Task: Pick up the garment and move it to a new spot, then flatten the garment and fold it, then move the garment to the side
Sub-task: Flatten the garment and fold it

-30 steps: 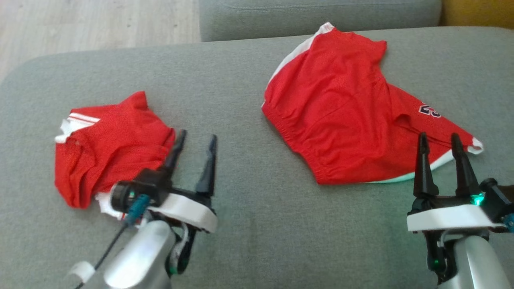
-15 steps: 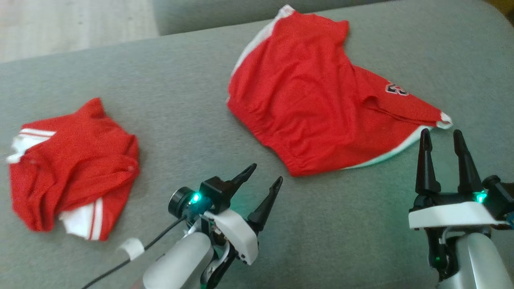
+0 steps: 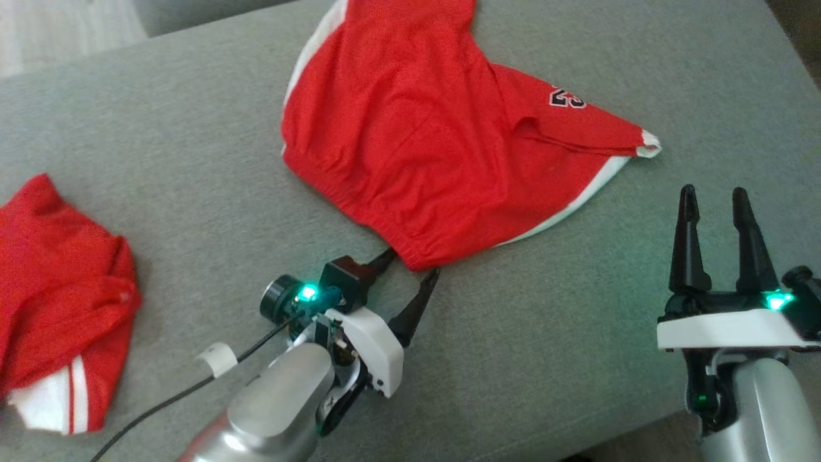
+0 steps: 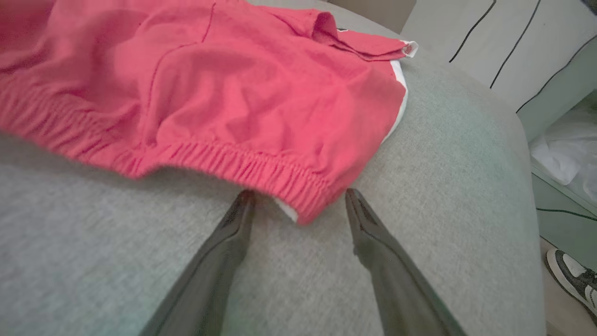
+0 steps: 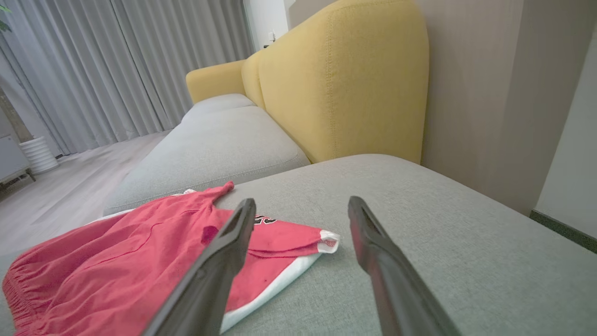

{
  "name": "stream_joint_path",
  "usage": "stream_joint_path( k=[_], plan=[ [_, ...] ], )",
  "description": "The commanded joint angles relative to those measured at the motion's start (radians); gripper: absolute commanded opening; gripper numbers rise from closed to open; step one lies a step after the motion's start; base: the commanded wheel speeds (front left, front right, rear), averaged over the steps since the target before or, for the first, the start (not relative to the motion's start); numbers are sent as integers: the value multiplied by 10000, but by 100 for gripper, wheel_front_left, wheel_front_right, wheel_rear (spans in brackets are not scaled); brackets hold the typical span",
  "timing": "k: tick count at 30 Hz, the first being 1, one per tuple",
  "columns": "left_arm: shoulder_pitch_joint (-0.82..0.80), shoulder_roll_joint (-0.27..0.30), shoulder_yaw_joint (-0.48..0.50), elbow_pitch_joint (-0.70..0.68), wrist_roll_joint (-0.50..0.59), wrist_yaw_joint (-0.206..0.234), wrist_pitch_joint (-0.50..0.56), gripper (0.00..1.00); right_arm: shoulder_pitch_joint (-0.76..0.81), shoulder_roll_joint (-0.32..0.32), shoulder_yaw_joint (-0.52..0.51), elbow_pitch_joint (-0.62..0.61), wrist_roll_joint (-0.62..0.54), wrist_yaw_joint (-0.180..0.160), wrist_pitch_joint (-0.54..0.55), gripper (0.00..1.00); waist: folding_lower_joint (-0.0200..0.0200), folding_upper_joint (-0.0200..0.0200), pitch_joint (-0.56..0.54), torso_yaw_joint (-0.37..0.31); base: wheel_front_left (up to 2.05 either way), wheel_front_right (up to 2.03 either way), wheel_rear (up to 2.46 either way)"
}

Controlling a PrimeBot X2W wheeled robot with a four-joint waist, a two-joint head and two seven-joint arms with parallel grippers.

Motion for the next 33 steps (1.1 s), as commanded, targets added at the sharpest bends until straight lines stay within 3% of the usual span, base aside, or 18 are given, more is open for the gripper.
stream_joint_path(
  k=[1,11,12,13,14,26,33],
  plan=[
    [-471,52,186,-164,142,-51,-164,100,-275,-52,166,-352,61,75,-93,100,-2,0,193,-211,0,0,0],
    [-896,-66,-133,94,575,-84,-773,100,-339,-52,156,-359,156,75,-93,100,-2,0,306,-333,0,0,0],
    [-930,-67,-196,132,620,-99,-759,76,-346,-52,159,-351,161,75,-93,100,-2,0,303,-331,0,0,0],
    [-960,-58,-252,175,667,-110,-756,7,-351,-52,161,-342,164,75,-93,100,-2,0,296,-325,0,0,0],
    [-980,-46,-295,215,698,-123,-768,0,-355,-52,159,-333,165,75,-93,100,-2,0,282,-312,0,0,0],
    [-841,308,-165,460,682,186,-1341,0,-266,-52,75,-189,25,75,-93,100,-2,0,-391,480,0,0,0],
    [-756,895,-78,187,724,344,-1457,0,-129,-52,223,-32,-144,75,-93,100,-2,0,-872,1116,0,0,0]
  ],
)
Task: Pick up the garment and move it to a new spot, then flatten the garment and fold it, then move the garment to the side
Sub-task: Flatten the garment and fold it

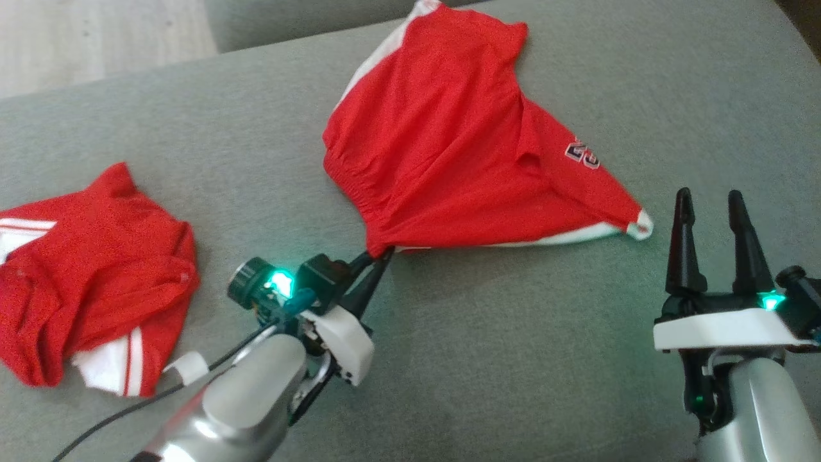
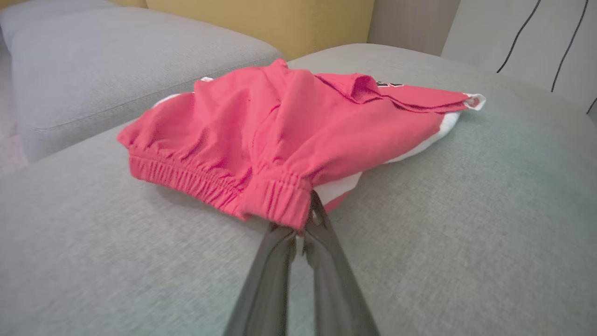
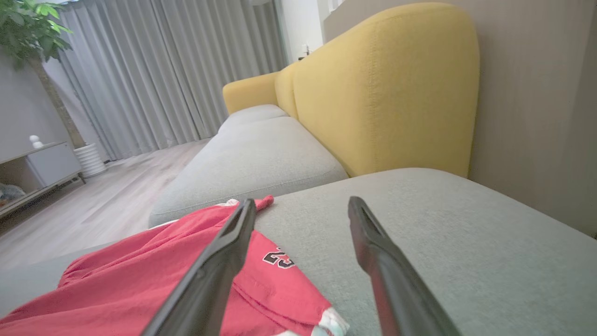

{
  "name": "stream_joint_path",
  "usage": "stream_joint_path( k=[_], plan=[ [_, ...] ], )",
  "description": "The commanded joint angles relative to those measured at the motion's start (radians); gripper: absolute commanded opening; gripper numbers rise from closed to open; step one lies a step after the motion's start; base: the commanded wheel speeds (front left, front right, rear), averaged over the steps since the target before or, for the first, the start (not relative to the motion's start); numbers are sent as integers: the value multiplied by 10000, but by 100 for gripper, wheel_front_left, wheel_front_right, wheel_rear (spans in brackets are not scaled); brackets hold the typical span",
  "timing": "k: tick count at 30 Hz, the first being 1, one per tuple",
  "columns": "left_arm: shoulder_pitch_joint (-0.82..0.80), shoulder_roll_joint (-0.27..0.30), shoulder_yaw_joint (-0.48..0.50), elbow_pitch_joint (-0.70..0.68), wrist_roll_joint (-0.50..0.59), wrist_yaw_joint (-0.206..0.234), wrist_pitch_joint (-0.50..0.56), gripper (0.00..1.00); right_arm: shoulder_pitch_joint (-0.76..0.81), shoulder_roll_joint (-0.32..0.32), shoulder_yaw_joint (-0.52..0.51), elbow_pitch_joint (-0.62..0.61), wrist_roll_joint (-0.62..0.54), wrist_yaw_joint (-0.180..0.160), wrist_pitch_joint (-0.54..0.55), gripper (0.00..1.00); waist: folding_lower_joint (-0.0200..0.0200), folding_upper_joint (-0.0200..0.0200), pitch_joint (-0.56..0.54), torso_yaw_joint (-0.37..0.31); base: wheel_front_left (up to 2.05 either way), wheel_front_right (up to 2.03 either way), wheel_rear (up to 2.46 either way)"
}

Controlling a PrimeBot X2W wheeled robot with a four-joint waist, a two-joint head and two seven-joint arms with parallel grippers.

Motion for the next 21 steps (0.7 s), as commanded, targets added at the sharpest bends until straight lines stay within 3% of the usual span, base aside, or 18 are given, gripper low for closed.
stream_joint_path(
  k=[1,9,14,15,16,17,21],
  plan=[
    [-175,316,381,-326,39,74,-119,0,-35,-52,264,-268,-61,75,-92,100,1,0,-216,262,0,0,0],
    [-202,1347,402,-1207,248,228,138,0,84,-52,450,-95,-166,75,-92,100,1,0,-444,802,0,0,0],
    [135,1620,250,-1693,232,382,567,0,112,-52,493,-15,-145,75,-92,100,1,0,-463,974,0,0,0],
    [237,1613,230,-1739,192,430,626,28,108,-52,513,2,-143,75,-92,100,1,0,-456,990,0,0,0],
    [321,1595,219,-1781,161,485,656,46,102,-52,523,15,-145,75,-92,100,1,0,-443,1007,0,0,0],
    [402,1559,251,-1801,96,567,672,100,94,-52,526,23,-150,75,-92,100,1,0,-429,1026,0,0,0],
    [529,1534,381,-1806,86,1028,625,100,53,-52,498,29,-221,75,-92,100,1,0,-395,1120,0,0,0]
  ],
)
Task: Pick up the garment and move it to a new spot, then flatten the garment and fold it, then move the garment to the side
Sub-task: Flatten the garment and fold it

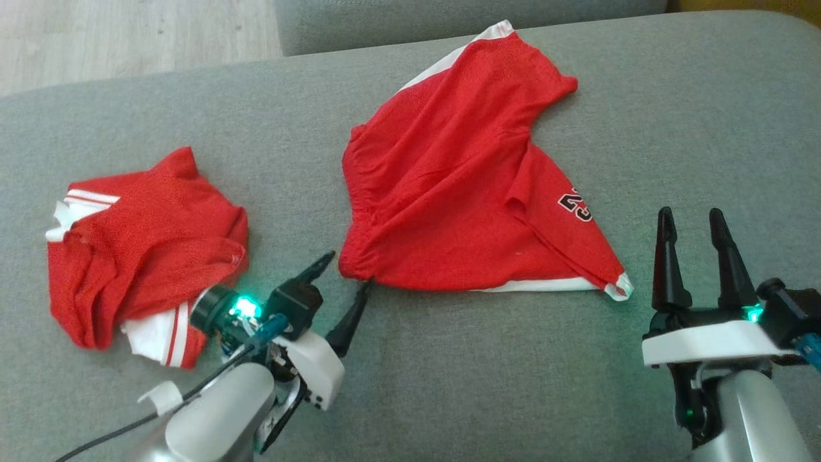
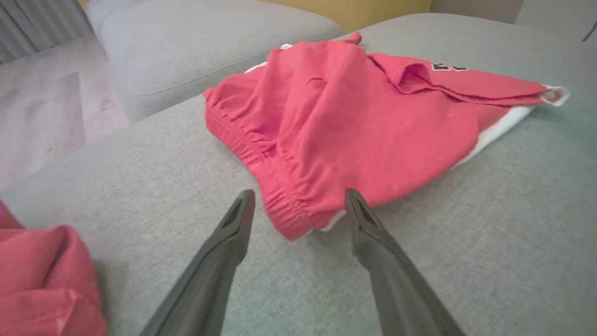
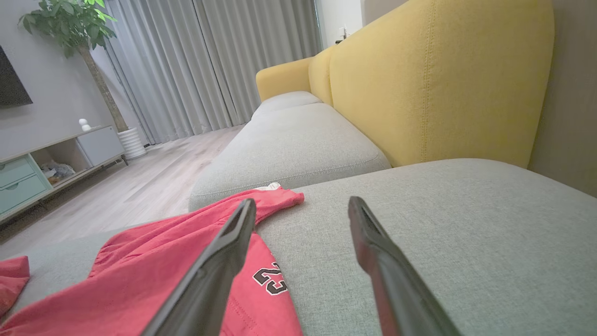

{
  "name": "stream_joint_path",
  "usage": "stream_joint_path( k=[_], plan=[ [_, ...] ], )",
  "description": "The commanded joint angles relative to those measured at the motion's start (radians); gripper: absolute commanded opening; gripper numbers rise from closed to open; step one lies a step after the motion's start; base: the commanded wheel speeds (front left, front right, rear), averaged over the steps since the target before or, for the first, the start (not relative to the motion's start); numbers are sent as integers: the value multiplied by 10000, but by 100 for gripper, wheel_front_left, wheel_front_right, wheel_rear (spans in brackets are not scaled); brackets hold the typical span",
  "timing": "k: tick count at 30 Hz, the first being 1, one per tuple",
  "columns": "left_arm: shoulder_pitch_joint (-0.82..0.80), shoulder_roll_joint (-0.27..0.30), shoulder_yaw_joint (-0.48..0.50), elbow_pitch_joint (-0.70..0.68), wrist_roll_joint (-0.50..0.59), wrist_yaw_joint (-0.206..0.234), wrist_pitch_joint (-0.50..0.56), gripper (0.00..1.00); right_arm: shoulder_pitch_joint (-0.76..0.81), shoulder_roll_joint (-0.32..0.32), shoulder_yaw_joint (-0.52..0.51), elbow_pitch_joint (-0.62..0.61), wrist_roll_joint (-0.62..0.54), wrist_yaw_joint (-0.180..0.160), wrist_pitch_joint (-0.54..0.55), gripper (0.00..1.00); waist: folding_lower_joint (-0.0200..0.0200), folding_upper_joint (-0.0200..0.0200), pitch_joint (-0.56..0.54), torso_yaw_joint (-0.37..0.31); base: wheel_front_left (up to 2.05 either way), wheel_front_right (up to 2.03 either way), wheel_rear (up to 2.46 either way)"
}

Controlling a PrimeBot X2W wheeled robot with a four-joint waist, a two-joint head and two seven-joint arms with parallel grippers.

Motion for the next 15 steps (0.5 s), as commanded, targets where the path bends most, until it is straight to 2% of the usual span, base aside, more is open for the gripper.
stream_joint_path(
  k=[1,2,7,15],
  plan=[
    [-339,222,537,-273,-3,351,-164,100,-188,-52,188,-283,-151,75,-93,100,1,-1,10,72,0,0,0],
    [-339,222,537,-273,-3,351,-164,100,-188,-52,188,-283,-151,75,-93,100,1,-1,10,72,0,0,0],
    [58,181,1302,-657,-534,1125,-654,100,-226,-52,27,-462,-256,75,-93,100,1,-1,-54,236,0,0,0],
    [795,226,1998,-1698,-884,2027,-1299,100,-146,-52,175,-456,-452,75,-93,100,1,-1,-120,735,0,0,0]
  ],
)
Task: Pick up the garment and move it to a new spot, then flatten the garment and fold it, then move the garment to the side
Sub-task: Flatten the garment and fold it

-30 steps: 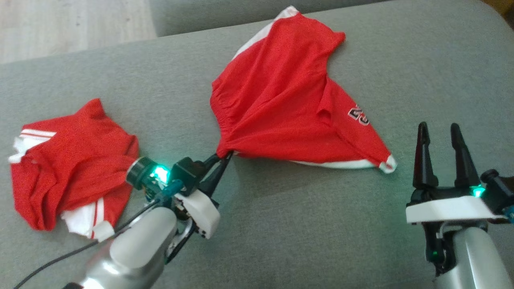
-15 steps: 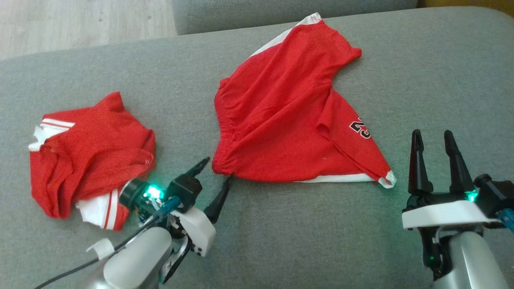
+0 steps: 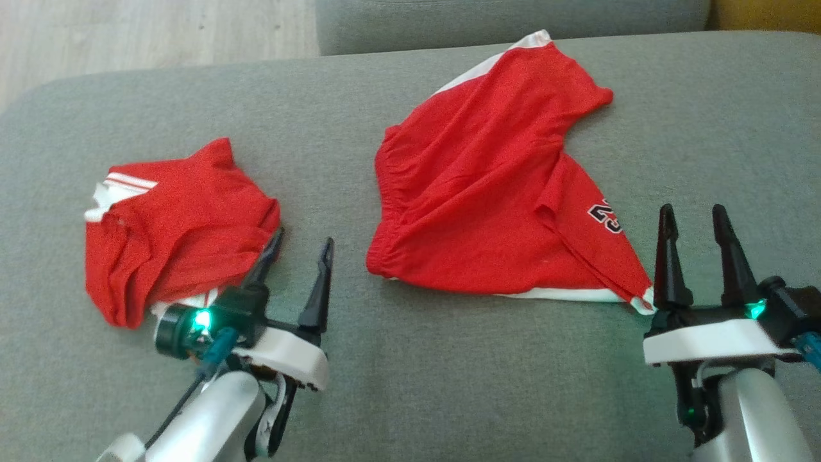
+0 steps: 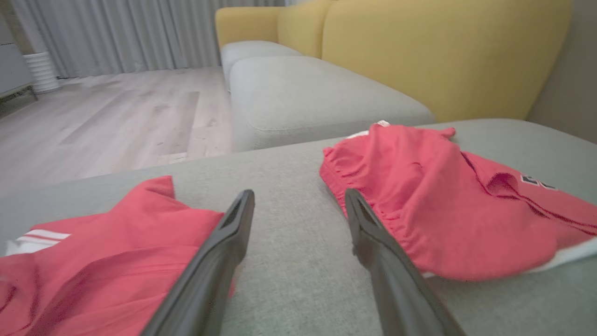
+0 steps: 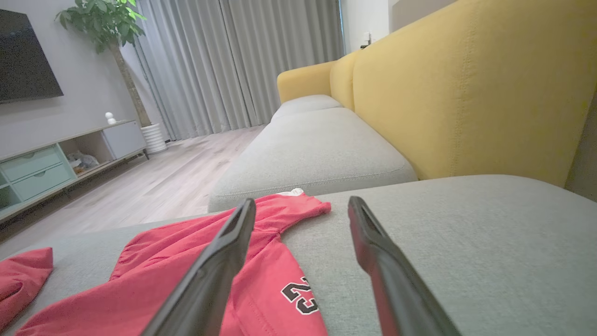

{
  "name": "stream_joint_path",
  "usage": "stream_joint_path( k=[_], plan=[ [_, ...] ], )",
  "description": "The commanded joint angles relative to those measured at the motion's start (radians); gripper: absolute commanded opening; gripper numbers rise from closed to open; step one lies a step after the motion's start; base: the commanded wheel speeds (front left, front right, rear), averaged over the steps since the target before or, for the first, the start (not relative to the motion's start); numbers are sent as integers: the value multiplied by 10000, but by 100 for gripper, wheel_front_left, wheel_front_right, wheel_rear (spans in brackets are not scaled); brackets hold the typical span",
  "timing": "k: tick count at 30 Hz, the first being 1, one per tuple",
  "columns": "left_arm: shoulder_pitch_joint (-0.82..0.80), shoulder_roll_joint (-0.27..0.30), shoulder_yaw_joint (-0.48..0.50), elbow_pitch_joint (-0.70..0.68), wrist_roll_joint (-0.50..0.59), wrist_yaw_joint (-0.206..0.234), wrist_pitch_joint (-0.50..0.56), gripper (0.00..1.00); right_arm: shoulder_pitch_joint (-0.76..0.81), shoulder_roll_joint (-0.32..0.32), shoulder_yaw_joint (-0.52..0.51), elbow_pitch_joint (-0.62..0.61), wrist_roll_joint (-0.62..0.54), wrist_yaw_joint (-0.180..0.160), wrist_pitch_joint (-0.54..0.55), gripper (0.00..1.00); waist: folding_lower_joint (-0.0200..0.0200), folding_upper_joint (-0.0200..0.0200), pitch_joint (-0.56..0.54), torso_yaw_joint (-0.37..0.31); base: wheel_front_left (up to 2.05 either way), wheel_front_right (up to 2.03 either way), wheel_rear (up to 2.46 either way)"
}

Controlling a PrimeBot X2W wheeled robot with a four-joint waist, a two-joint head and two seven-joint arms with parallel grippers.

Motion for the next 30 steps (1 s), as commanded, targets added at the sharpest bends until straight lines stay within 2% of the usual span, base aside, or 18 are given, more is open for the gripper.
stream_joint_path(
  k=[1,4,8,12,17,30],
  plan=[
    [-168,175,614,-440,-93,184,-234,100,-138,-50,323,-305,-124,75,-93,100,1,-1,-17,140,0,0,0],
    [165,11,1143,-752,-260,542,-494,100,-185,-50,439,-257,-246,75,-93,100,1,-1,-9,306,0,0,0],
    [463,-154,1440,-1065,-31,669,-610,100,-330,-50,470,-43,-502,75,-93,100,1,-1,49,600,0,0,0],
    [619,-294,1557,-1159,212,557,-629,100,-640,-50,701,597,-961,75,6,100,1,-1,151,823,0,0,0],
    [648,-509,1639,-1099,417,312,-633,100,-1403,-50,818,1701,-1690,75,704,100,1,-1,406,1010,0,0,0],
    [401,-1019,1828,-725,817,-173,-635,100,-2974,-50,443,3964,-2623,75,1248,100,1,-1,993,1342,0,0,0]
  ],
)
